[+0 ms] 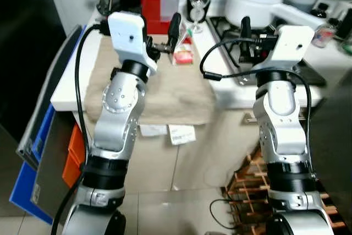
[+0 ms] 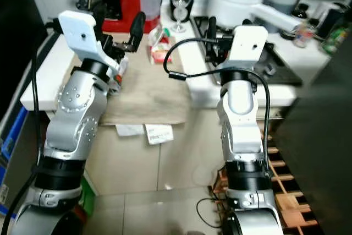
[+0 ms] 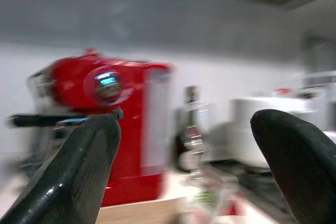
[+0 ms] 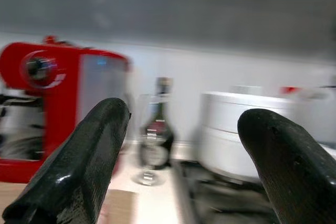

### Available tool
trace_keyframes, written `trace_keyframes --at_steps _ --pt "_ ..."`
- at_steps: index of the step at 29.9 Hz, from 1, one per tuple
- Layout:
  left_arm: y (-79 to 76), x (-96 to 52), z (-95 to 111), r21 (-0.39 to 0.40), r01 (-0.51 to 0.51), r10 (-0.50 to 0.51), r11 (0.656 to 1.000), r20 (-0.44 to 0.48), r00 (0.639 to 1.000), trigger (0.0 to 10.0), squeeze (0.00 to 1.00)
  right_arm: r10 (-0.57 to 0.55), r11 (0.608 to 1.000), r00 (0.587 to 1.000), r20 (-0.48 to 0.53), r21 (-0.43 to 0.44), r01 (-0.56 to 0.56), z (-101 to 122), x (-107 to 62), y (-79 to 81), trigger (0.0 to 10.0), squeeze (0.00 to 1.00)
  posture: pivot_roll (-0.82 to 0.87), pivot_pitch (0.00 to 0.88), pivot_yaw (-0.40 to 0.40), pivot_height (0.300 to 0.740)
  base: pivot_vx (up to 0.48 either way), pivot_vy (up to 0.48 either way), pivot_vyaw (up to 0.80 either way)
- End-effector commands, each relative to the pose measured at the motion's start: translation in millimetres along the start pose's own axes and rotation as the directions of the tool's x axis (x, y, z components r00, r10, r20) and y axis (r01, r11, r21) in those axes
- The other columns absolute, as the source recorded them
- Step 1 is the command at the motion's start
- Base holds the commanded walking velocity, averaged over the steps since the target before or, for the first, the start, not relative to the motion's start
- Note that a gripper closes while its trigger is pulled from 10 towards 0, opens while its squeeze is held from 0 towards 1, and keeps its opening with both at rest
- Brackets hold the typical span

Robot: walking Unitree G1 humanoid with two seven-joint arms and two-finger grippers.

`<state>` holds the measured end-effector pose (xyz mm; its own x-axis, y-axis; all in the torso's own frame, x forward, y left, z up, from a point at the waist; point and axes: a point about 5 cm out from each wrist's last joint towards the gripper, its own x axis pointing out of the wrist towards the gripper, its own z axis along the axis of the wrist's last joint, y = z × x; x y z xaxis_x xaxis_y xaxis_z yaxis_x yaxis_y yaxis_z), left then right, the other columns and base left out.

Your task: Restocking fridge

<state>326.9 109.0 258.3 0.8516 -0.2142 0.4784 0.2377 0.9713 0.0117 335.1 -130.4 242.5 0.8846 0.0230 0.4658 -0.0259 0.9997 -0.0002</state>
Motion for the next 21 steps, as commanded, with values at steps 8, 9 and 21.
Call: trace_keyframes --at_steps 8,9,21 --pt "2.8 6.2 7 0.026 -0.060 0.060 0.998 0.021 0.998 10.0 0.00 -0.009 1.000 0.999 0.039 0.010 0.008 9 2.3 -4.8 10.0 0.00 -0.07 0.000 -0.031 0.711 0.344 0.000 0.00" --pt "2.8 6.2 7 0.026 -0.060 0.060 0.998 0.021 0.998 10.0 0.00 -0.009 1.000 0.999 0.039 0.010 0.008 9 2.3 -4.8 10.0 0.00 -0.07 0.000 -0.031 0.711 0.000 0.000 0.00" --pt "1.7 2.0 9 0.002 -0.047 0.046 0.999 0.021 0.999 10.0 0.00 0.025 0.995 1.000 0.002 0.093 -0.025 13 20.7 3.0 10.0 0.00 -0.04 0.000 -0.035 0.711 0.000 0.000 0.00"
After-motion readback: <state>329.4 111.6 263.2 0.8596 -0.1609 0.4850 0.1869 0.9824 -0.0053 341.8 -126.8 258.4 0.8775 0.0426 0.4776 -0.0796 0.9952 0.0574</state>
